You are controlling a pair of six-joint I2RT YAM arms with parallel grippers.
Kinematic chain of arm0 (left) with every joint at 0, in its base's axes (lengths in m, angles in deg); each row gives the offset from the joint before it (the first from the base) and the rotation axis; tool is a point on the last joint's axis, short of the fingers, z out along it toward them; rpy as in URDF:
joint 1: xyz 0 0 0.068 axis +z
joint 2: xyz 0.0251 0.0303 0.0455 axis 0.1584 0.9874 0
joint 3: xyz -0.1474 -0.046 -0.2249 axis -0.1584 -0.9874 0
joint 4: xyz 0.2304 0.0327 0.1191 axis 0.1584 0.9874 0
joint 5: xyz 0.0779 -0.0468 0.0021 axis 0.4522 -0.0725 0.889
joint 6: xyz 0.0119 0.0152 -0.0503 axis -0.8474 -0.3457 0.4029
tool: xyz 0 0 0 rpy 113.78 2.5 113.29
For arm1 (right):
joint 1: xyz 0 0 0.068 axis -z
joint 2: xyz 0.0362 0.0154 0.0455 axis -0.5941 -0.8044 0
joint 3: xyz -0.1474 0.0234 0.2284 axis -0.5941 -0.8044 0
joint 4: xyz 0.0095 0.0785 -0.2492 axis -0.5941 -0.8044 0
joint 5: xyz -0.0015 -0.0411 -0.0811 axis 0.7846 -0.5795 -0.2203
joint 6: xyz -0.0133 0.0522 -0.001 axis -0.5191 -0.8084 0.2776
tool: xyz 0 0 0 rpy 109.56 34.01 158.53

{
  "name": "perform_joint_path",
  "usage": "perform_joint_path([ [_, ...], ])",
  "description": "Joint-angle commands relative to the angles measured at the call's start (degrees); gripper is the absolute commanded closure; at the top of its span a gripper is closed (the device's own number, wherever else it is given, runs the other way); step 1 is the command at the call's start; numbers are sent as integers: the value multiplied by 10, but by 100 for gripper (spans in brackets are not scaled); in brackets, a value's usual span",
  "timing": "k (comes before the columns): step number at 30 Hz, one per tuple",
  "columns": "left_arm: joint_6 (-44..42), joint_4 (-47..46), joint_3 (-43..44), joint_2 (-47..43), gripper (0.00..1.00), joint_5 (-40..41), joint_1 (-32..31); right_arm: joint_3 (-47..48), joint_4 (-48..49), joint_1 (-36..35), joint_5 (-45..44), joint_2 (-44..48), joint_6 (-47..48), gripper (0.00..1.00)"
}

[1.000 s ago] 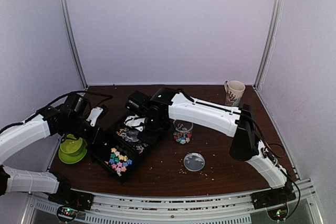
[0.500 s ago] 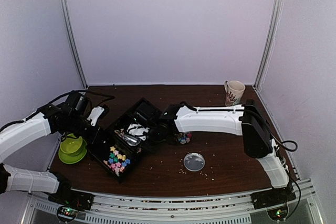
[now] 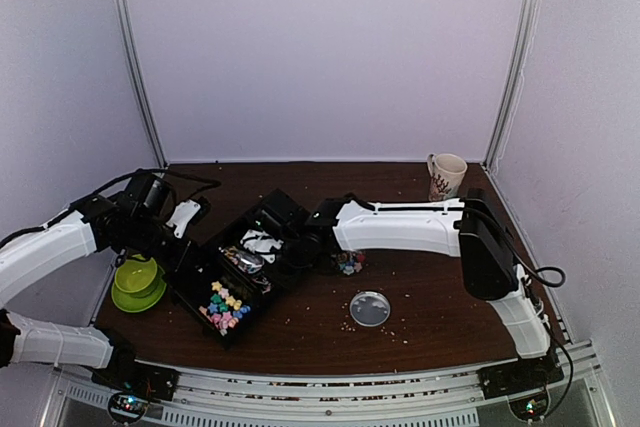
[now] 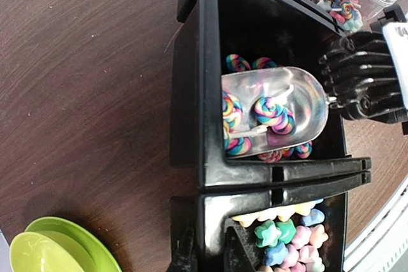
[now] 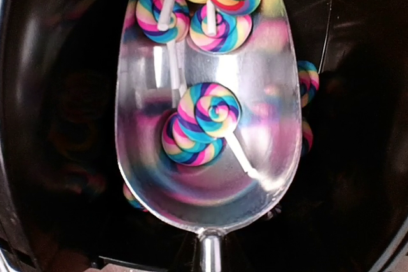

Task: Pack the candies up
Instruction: Scoop the fake candies from the plate.

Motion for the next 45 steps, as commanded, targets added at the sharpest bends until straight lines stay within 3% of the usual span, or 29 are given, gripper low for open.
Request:
perform_joint_path([
  [1, -10, -112, 13, -18, 100, -140, -29, -84, 158, -6, -2, 40, 13, 100],
  [6, -10, -101, 9, -24, 100, -112, -22, -240, 310, 4, -41, 144, 34, 100],
  [17, -3, -81, 15, -1, 100, -67, -11, -308, 342, 23, -55, 203, 50, 100],
  [36, 15, -70, 18, -2, 100, -18, 14, -273, 158, 28, -126, 290, 79, 100],
  [45, 20, -67, 19, -2, 100, -8, 19, -330, 98, 58, -148, 362, 70, 100],
])
